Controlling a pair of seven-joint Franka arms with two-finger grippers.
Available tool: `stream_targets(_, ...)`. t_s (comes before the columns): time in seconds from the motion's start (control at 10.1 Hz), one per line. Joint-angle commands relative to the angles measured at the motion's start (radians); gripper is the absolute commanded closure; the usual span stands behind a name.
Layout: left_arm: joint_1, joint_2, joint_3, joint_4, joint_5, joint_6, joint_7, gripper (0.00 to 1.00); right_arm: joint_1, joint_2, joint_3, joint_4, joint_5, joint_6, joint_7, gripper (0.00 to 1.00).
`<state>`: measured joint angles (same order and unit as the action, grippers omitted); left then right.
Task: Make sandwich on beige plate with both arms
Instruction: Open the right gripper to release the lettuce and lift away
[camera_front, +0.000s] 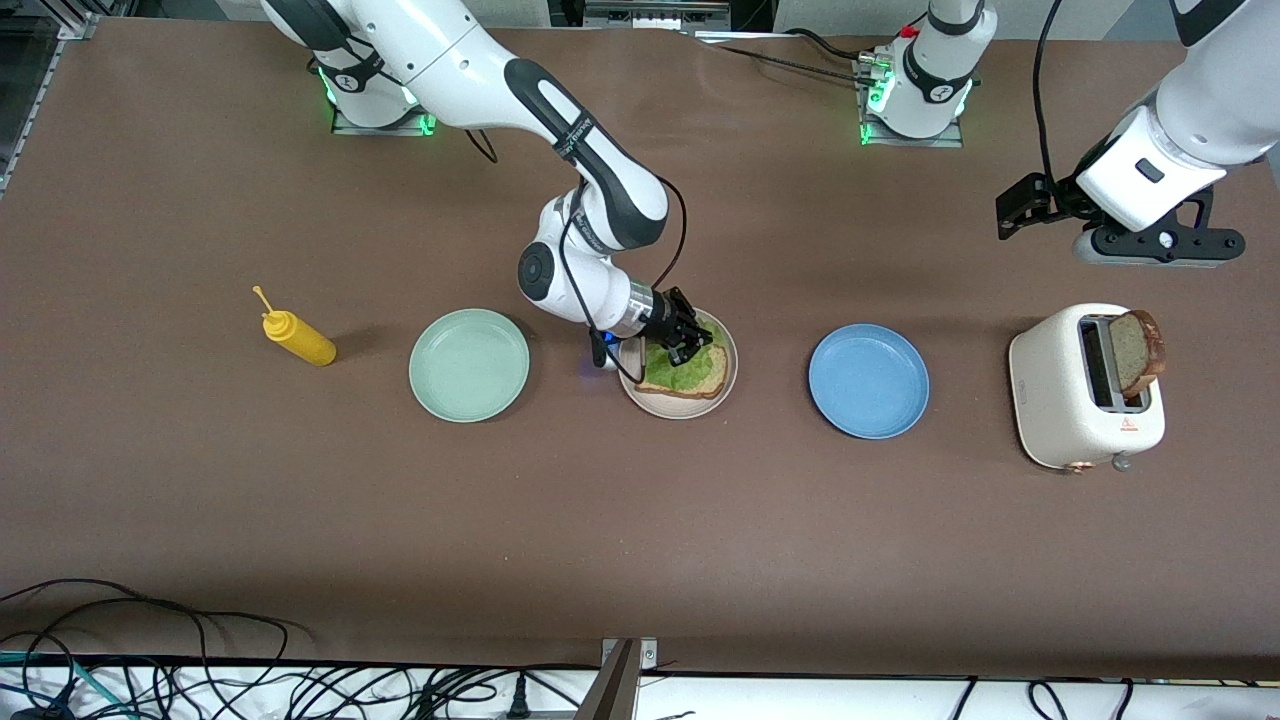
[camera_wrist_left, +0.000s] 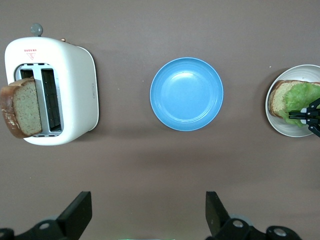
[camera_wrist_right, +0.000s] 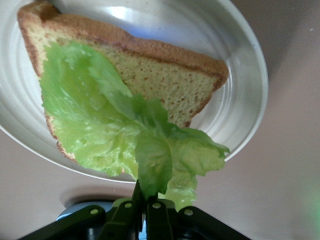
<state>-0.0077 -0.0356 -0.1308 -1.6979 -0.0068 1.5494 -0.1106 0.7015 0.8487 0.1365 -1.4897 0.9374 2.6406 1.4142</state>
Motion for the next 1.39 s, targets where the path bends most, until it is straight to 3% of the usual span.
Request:
stream_targets(0.0,0.003,-0.014,0.002,0.007,-0.015,-0.020,0.020,0.00,0.000,-0.020,-0.003,-0.012,-0.035,0.004,-0.009,1.00)
stream_targets(0.4,0.003,-0.014,0.002,0.006,-0.015,-0.020,0.020,0.00,0.004,-0.017,-0.001,-0.009,-0.112,0.030,-0.008,1.00)
stream_targets(0.99,0.002,-0.014,0.000,0.007,-0.016,-0.020,0.019,0.00,0.006,0.006,0.003,0.006,-0.101,0.077,-0.014,1.00)
stream_targets(1.09,0.002,-0.014,0.000,0.007,-0.016,-0.019,0.019,0.00,0.006,0.013,0.005,0.006,-0.088,0.114,-0.012,0.97)
stream_targets(1.19,0.002,-0.012,-0.001,0.007,-0.016,-0.019,0.019,0.00,0.004,0.013,0.008,0.006,-0.081,0.122,-0.009,0.84)
stream_targets(1.29,0.002,-0.014,-0.001,0.007,-0.016,-0.020,0.019,0.00,0.006,0.012,0.008,0.006,-0.081,0.122,-0.001,0.64)
